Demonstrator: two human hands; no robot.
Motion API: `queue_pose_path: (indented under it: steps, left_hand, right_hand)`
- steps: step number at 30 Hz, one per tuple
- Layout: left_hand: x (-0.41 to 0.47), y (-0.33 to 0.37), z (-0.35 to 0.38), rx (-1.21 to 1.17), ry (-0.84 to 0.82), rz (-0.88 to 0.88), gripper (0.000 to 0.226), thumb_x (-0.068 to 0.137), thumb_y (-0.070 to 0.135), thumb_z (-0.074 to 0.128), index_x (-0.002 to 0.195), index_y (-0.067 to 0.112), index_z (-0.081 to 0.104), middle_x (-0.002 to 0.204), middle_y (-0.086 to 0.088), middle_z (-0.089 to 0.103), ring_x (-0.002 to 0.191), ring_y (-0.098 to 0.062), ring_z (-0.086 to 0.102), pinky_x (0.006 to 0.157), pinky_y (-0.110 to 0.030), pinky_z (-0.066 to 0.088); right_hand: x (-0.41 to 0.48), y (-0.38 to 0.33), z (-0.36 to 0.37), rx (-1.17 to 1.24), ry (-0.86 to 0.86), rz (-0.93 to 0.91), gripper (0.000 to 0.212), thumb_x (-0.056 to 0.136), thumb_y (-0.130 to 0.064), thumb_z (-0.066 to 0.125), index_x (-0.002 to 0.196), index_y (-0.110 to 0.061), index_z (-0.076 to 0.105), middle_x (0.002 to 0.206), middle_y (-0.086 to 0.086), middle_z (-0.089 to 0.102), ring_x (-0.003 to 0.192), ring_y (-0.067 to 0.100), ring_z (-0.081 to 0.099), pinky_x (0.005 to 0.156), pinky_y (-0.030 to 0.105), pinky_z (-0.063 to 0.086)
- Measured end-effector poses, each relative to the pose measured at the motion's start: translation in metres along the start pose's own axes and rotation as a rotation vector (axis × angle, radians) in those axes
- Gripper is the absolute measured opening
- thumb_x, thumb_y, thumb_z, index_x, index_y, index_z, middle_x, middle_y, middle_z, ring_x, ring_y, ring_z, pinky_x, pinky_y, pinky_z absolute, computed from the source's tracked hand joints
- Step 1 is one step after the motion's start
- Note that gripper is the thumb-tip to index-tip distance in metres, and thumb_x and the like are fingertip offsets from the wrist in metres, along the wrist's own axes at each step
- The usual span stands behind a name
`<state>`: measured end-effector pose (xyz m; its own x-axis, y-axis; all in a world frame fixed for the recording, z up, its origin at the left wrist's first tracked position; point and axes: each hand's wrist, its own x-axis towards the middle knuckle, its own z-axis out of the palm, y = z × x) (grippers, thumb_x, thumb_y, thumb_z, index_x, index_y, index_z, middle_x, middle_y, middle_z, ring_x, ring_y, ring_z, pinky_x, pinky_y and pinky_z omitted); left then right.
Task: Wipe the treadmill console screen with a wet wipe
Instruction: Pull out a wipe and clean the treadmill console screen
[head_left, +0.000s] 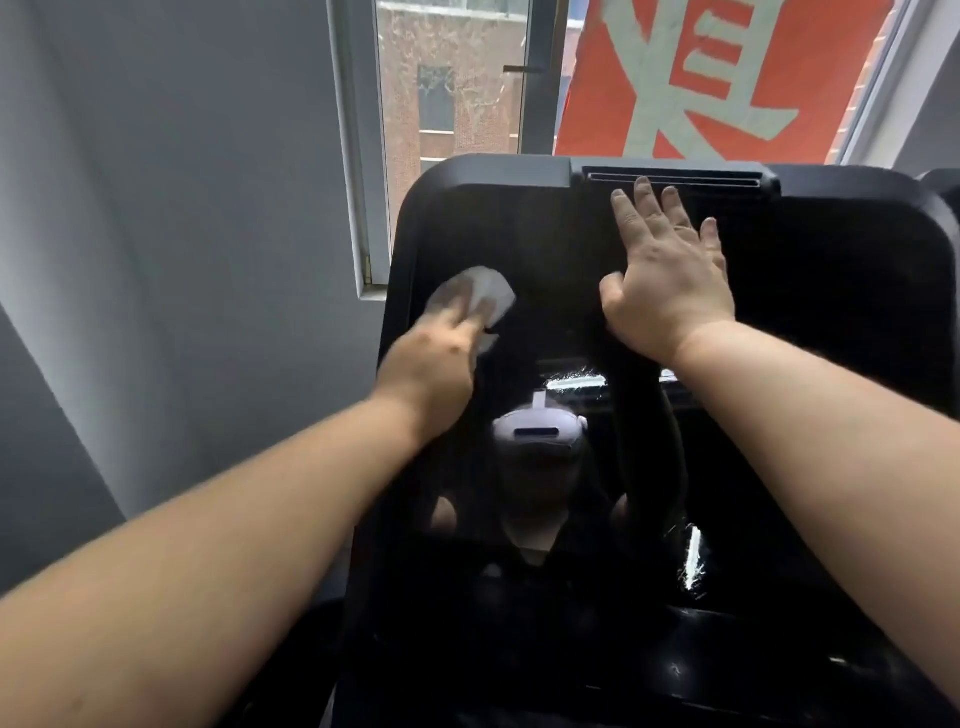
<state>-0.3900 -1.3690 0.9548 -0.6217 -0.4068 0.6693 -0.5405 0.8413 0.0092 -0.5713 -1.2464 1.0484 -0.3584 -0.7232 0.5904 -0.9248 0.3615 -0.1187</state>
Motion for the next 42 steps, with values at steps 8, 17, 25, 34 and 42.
queue_pose_path:
  steps: [8,17,25,34,42]
  left_hand:
    - [-0.110,0.006,0.003,-0.147,-0.215,0.536,0.044,0.094,0.010,0.045,0.135,0.022,0.052,0.148,0.001,0.043,0.138,-0.017,0.037,0.111,-0.035,0.033]
    - [0.001,0.022,-0.012,-0.101,0.002,-0.138,0.070,0.088,-0.001,0.040,0.151,0.022,0.019,0.160,-0.007,0.007,0.147,-0.025,0.004,0.116,-0.037,0.022]
    - [0.082,0.083,0.002,-0.124,-0.020,-0.161,0.059,0.097,0.014,0.037,0.151,0.018,0.016,0.161,-0.009,0.002,0.147,-0.027,0.001,0.118,-0.033,0.011]
    - [0.101,0.177,0.042,-0.076,-0.021,0.208,0.064,0.086,0.010,0.045,0.147,0.011,0.029,0.154,-0.016,0.027,0.144,-0.033,0.018,0.117,-0.043,0.018]
    - [0.129,0.284,0.060,-0.158,-0.114,0.473,0.057,0.094,0.007,0.041,0.149,0.017,0.027,0.157,-0.007,0.021,0.146,-0.021,0.013,0.117,-0.022,0.002]
  right_hand:
    - [0.009,0.006,0.000,0.016,0.012,0.008,0.073,0.087,-0.018,0.040,0.152,-0.026,0.008,0.161,-0.004,0.000,0.147,0.015,-0.003,0.117,0.042,-0.006]
    - [-0.009,0.046,-0.014,-0.024,0.009,0.099,0.070,0.087,-0.013,0.037,0.152,-0.024,0.012,0.161,-0.004,0.004,0.147,0.016,0.000,0.117,0.045,-0.005]
    - [-0.038,0.135,-0.034,-0.059,0.036,0.301,0.070,0.087,-0.005,0.033,0.152,-0.024,0.014,0.161,-0.005,0.004,0.147,0.015,0.000,0.118,0.044,-0.003]
    - [-0.050,0.211,-0.026,0.283,0.296,0.215,0.068,0.085,0.011,0.033,0.148,-0.012,0.028,0.159,0.008,0.017,0.146,0.019,0.014,0.115,0.020,0.008]
    - [-0.084,0.263,-0.031,0.463,0.230,0.223,0.047,0.096,-0.008,0.037,0.140,-0.023,0.046,0.127,-0.001,0.063,0.112,0.016,0.057,0.093,0.010,0.035]
